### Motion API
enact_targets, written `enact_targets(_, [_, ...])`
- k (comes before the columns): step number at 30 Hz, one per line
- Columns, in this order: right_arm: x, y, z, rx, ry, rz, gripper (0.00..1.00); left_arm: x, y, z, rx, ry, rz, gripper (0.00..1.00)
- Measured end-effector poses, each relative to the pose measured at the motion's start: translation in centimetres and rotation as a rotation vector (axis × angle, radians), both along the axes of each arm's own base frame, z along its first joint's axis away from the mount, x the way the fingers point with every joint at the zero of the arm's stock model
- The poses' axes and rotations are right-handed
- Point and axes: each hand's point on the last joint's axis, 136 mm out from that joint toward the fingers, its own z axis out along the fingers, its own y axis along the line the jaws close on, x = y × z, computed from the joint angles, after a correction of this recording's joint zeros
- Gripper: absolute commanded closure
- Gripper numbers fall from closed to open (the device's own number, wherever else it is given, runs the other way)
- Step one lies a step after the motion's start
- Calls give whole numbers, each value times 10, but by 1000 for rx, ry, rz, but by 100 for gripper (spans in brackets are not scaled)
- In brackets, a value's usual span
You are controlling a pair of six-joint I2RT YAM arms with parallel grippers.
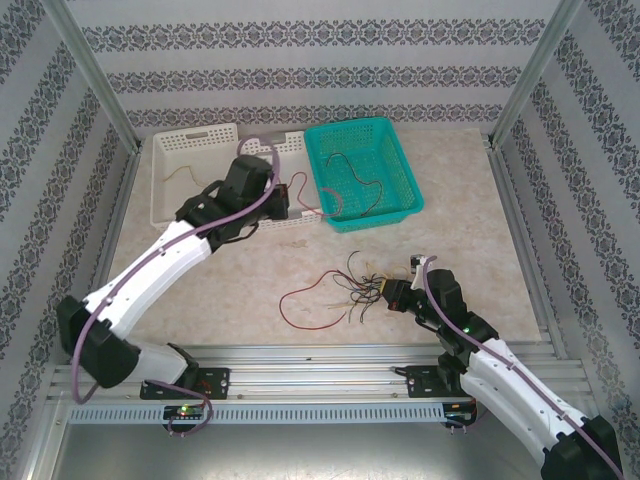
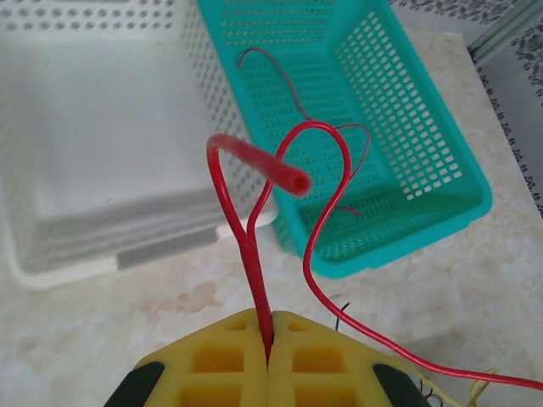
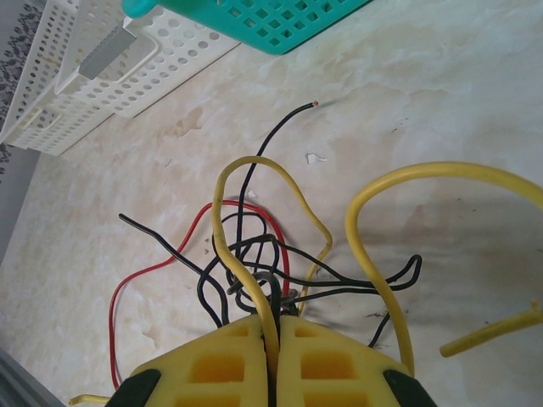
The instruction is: Untangle the cables
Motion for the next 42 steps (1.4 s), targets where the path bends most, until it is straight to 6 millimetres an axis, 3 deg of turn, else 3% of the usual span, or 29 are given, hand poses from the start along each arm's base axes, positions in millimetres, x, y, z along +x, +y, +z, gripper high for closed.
enact_targets(5, [-2, -1, 0, 2, -4, 0, 100, 24, -21, 7, 17, -13, -24, 100])
enact_targets(15, [-6, -3, 2, 5, -10, 0, 100, 64, -63, -7, 52, 7, -64, 100])
enact_targets(20, [-9, -4, 4, 10, -18, 0, 100, 96, -86, -30, 81, 37, -75, 100])
enact_targets(29, [-14, -7, 1, 7, -13, 0, 100, 134, -123, -72, 130, 87, -102, 100])
enact_targets(35, [-16, -8, 0, 4, -7, 0, 100, 149, -136, -100, 154, 122, -106, 100])
enact_targets(42, [-17, -8, -1, 3, -3, 0, 100, 153, -143, -131, 179, 171, -115, 100])
